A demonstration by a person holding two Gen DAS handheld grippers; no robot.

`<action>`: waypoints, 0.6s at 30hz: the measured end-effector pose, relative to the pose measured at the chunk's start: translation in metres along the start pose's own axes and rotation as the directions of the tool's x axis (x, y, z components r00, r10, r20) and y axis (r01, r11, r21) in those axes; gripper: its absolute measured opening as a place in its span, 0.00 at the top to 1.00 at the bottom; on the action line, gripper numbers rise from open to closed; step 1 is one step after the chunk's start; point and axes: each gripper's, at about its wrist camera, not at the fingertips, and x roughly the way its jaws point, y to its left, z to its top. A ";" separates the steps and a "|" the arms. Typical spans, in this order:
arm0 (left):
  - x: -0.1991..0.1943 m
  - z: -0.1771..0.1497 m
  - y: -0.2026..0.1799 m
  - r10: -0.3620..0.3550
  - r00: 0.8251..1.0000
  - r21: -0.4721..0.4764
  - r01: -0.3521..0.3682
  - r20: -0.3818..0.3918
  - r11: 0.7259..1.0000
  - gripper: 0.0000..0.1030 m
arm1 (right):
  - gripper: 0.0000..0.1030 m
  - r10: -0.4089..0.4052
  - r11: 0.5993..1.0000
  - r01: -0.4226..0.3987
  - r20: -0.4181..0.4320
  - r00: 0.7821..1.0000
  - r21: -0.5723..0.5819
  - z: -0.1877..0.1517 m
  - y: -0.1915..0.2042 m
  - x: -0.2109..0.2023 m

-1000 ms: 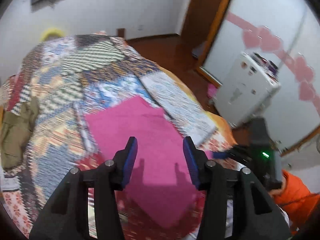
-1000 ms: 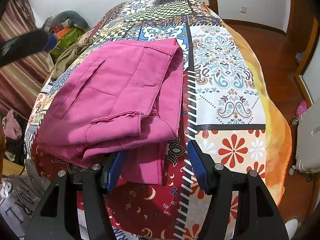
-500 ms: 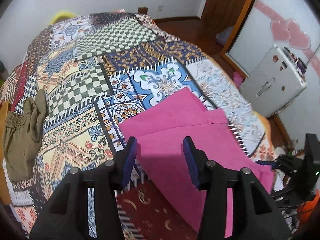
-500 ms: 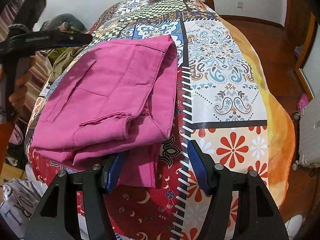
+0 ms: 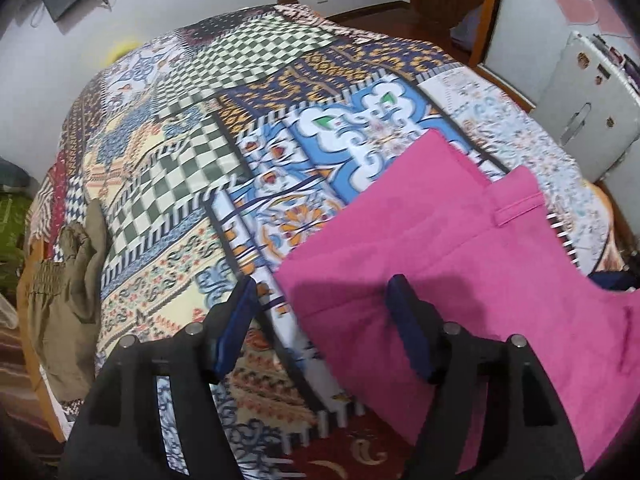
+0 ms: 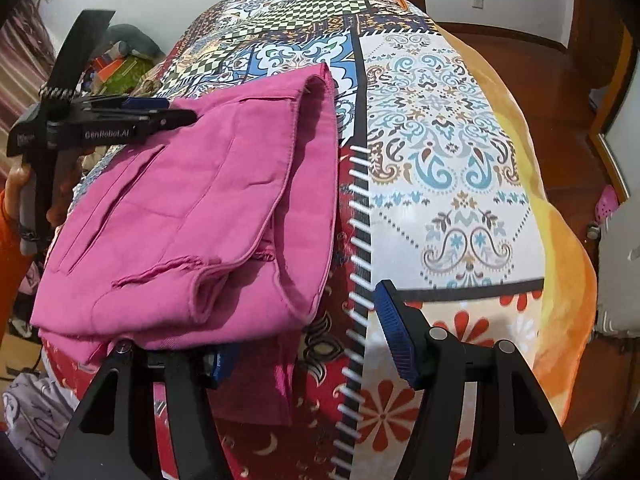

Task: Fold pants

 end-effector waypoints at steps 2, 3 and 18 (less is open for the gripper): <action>0.000 -0.003 0.009 -0.010 1.000 -0.022 0.010 -0.010 1.000 0.32 | 0.43 -0.006 1.000 0.006 0.000 1.000 -0.012 0.003 0.000 0.002; 0.000 -0.005 0.014 -0.012 1.000 -0.033 0.011 -0.012 0.999 0.32 | 0.43 -0.011 1.000 0.011 0.002 1.000 -0.017 0.005 0.001 0.003; -0.026 -0.055 0.052 0.104 0.994 -0.069 -0.106 -0.033 0.992 0.32 | 0.43 -0.043 0.991 0.048 0.043 0.998 -0.127 0.051 0.011 0.020</action>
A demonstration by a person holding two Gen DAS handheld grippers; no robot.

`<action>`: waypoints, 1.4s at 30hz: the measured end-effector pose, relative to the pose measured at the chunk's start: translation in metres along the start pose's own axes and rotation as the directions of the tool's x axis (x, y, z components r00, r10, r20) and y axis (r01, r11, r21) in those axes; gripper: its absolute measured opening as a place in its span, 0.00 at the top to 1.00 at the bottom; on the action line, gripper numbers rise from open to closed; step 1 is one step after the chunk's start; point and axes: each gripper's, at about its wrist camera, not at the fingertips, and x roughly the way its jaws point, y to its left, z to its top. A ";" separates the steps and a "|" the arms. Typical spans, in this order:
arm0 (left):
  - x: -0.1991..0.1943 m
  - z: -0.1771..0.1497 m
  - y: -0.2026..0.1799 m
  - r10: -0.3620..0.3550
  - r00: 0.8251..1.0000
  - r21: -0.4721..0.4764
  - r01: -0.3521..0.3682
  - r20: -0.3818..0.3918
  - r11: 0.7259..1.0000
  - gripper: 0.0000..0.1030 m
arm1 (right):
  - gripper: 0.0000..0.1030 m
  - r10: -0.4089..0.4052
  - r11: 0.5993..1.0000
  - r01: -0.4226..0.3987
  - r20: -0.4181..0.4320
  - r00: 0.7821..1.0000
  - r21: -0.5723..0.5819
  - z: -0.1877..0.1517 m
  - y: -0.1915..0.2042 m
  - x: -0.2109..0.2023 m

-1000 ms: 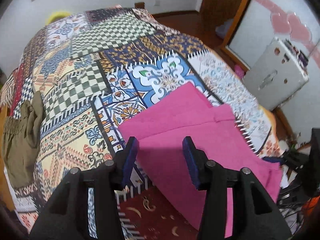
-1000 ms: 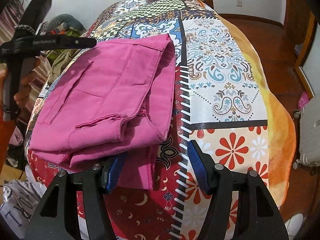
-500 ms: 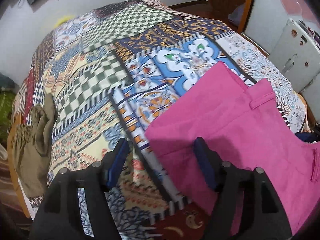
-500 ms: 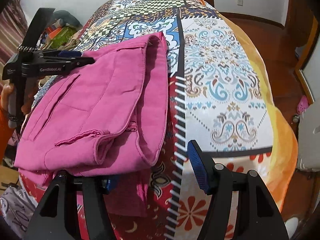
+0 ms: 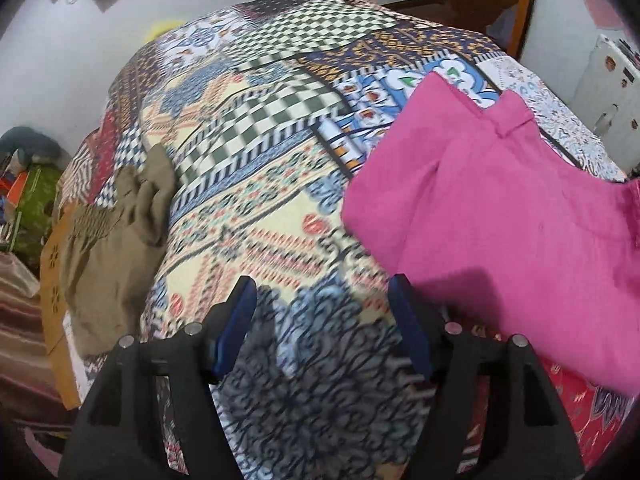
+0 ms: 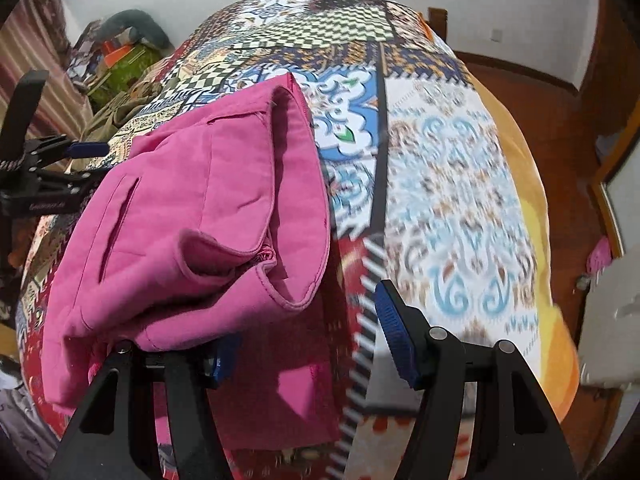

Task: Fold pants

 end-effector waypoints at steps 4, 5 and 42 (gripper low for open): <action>-0.010 -0.008 0.017 -0.014 1.000 -0.067 0.014 -0.005 0.998 0.33 | 0.43 -0.001 1.000 0.001 -0.002 1.000 -0.031 0.011 0.001 0.007; -0.013 -0.007 0.020 -0.014 1.000 -0.074 0.014 -0.001 0.997 0.34 | 0.43 -0.002 0.999 0.002 -0.002 1.000 -0.034 0.012 0.001 0.007; 0.019 0.022 0.030 -0.206 0.978 -0.075 0.206 -0.002 0.976 0.82 | 0.43 -0.031 0.999 0.030 -0.037 0.999 -0.042 -0.005 0.006 0.002</action>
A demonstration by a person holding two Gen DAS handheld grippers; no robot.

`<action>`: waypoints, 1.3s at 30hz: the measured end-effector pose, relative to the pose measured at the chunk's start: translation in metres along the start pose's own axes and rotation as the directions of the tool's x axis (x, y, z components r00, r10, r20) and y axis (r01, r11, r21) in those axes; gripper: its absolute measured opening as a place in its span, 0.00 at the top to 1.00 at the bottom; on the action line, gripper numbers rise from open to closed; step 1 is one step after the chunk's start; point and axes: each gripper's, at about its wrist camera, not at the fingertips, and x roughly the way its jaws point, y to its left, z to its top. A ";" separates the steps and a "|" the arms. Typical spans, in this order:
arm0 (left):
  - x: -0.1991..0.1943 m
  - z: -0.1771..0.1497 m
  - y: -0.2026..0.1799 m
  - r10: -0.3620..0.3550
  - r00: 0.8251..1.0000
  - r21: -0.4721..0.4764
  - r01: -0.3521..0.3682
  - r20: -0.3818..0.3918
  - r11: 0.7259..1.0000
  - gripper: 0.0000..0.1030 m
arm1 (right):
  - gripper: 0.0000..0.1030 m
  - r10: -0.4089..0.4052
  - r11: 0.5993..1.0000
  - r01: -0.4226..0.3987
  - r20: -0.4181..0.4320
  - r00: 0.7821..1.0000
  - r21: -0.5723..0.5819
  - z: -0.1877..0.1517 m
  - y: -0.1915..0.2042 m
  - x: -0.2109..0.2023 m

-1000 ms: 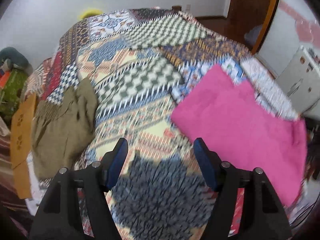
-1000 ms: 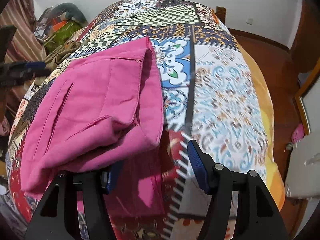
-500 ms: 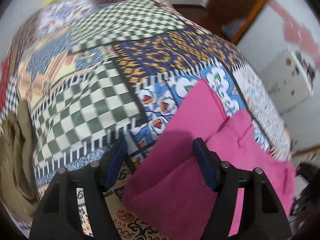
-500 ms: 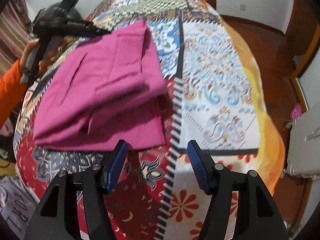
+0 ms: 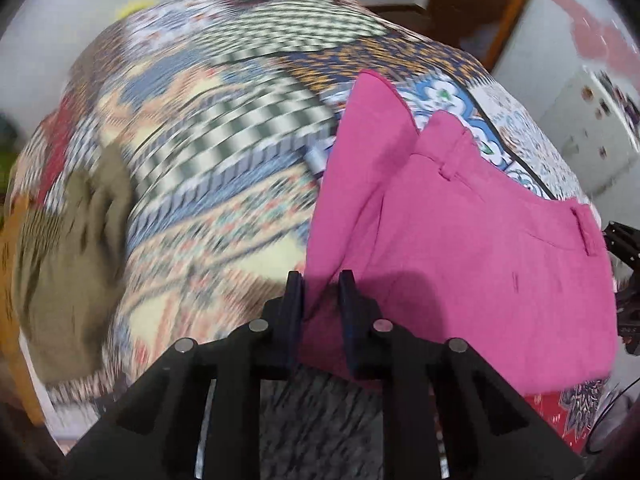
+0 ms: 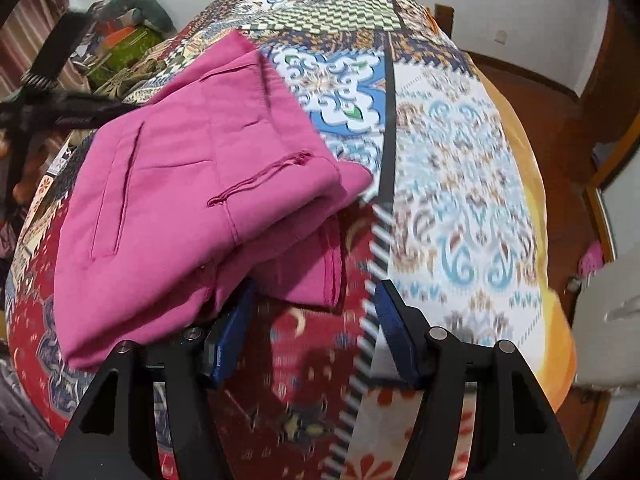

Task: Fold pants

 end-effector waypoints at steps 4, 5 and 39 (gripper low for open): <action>-0.014 -0.026 0.021 0.035 0.999 -0.099 -0.032 0.027 0.995 0.89 | 0.43 -0.003 1.000 0.003 0.020 1.000 -0.010 0.012 -0.001 0.003; -0.019 -0.034 0.026 0.028 0.999 -0.122 -0.024 0.030 0.992 0.90 | 0.43 -0.001 1.000 0.002 0.023 1.000 -0.011 0.015 -0.001 0.003; 0.004 0.023 0.010 -0.121 0.993 -0.049 0.121 -0.003 0.991 0.92 | 0.41 -0.074 0.992 0.077 0.032 0.997 -0.100 0.013 0.013 0.009</action>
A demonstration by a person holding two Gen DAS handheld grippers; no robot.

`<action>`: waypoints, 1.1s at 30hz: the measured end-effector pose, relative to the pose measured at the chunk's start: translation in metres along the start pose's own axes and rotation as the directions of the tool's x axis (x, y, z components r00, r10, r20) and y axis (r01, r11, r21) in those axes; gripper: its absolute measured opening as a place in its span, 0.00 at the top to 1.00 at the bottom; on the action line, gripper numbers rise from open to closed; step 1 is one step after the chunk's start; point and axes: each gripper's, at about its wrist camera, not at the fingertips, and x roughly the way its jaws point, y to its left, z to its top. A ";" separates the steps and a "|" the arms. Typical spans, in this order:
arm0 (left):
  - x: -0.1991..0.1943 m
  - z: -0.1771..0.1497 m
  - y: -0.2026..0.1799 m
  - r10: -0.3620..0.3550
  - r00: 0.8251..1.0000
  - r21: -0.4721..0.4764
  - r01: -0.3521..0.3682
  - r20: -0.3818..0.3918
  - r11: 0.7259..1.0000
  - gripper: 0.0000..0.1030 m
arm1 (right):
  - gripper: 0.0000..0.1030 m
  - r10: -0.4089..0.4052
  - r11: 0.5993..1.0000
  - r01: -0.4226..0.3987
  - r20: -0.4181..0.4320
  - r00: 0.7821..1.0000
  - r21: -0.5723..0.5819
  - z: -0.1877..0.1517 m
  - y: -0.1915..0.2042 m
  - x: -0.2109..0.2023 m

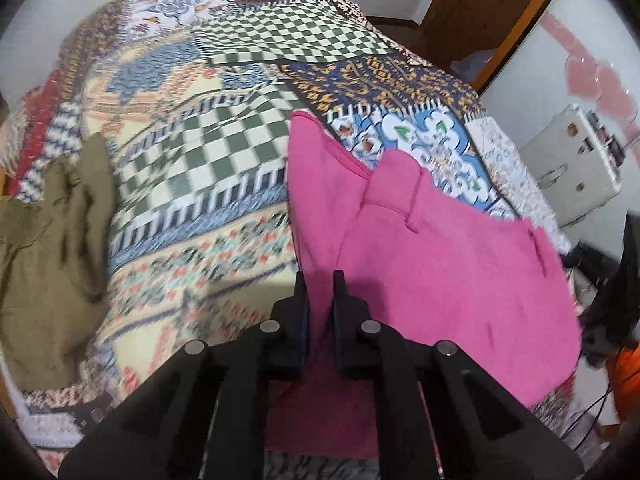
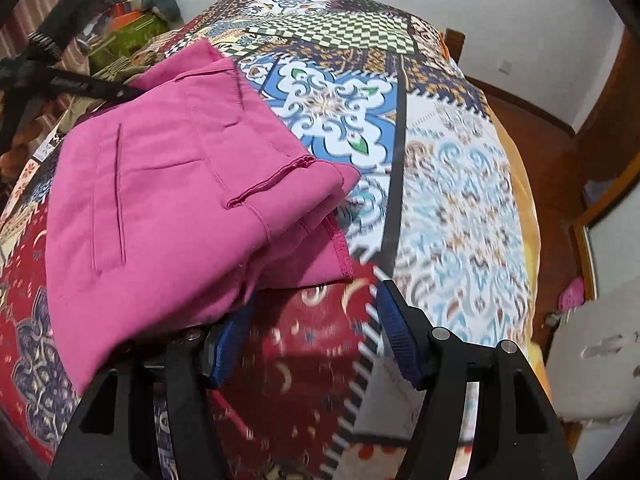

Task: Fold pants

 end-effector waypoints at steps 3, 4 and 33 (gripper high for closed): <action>-0.019 -0.022 0.013 0.012 1.000 -0.020 -0.011 0.020 1.000 0.92 | 0.41 0.006 1.000 -0.006 0.004 1.000 -0.010 0.008 0.000 0.003; -0.027 -0.032 0.022 0.007 1.000 -0.053 -0.006 0.022 0.999 0.92 | 0.41 0.012 1.000 -0.012 0.003 1.000 -0.014 0.010 0.000 0.003; -0.088 -0.063 0.060 0.059 0.988 -0.216 -0.028 0.140 0.976 0.83 | 0.45 0.215 0.973 -0.197 0.171 0.962 -0.118 0.094 0.075 -0.013</action>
